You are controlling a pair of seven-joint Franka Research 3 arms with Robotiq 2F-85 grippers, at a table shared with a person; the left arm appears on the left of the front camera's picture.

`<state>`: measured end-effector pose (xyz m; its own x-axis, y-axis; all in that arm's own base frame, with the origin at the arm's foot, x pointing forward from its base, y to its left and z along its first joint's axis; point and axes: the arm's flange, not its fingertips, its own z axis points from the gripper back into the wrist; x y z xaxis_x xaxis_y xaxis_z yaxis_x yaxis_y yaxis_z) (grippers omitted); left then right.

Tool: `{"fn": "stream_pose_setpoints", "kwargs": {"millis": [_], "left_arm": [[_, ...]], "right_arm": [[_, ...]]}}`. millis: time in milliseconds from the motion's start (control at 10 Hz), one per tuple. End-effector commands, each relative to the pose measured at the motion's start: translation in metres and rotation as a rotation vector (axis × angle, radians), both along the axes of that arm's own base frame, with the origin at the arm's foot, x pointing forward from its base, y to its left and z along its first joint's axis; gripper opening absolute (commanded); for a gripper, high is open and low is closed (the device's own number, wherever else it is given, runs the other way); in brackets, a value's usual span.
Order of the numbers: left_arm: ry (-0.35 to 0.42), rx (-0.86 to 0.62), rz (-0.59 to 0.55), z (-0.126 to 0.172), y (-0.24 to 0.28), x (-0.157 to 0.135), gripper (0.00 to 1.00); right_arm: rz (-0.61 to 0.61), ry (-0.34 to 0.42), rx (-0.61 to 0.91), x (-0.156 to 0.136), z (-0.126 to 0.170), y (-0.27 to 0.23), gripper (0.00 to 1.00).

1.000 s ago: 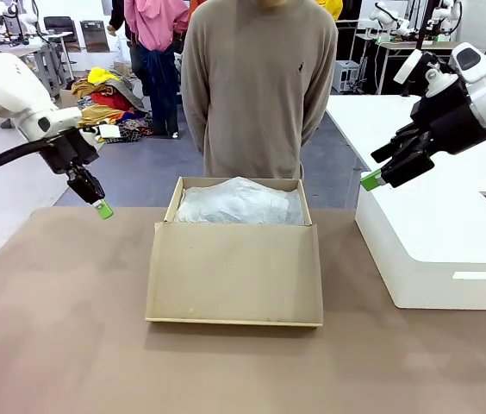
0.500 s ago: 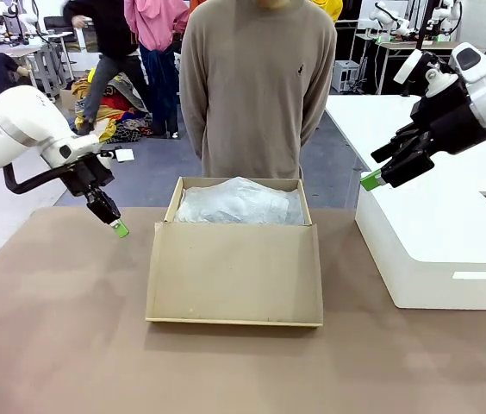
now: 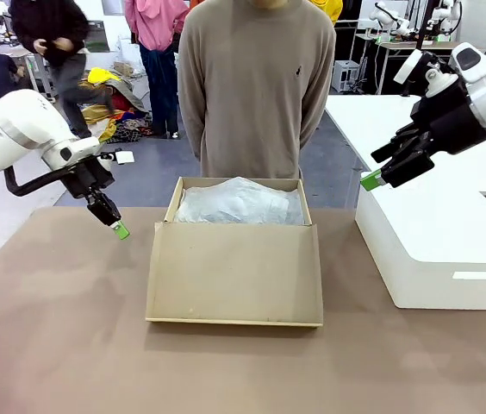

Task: Pack the shoes into the box.
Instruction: Close the Shoes Box.

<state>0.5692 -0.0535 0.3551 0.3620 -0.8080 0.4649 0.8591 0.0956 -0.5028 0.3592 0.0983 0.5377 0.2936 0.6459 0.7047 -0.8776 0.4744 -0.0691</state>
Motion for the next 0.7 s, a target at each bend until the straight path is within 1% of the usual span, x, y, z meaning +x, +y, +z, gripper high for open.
{"fn": "stream_pose_setpoints", "kwargs": {"millis": [0,100,300,600], "left_arm": [[0.003,-0.003,-0.003,-0.003,-0.002,-0.001,0.00],[0.000,0.000,0.000,0.000,0.000,0.000,0.00],[0.020,-0.031,-0.019,-0.015,-0.003,0.005,0.00],[0.019,-0.052,-0.041,-0.029,-0.010,0.008,0.00]], "right_arm": [[0.019,-0.008,0.020,0.003,-0.001,0.000,1.00],[0.019,-0.008,0.020,0.003,-0.001,0.000,1.00],[0.019,-0.008,0.020,0.003,-0.001,0.000,1.00],[0.019,-0.008,0.020,0.003,-0.001,0.000,1.00]]}}
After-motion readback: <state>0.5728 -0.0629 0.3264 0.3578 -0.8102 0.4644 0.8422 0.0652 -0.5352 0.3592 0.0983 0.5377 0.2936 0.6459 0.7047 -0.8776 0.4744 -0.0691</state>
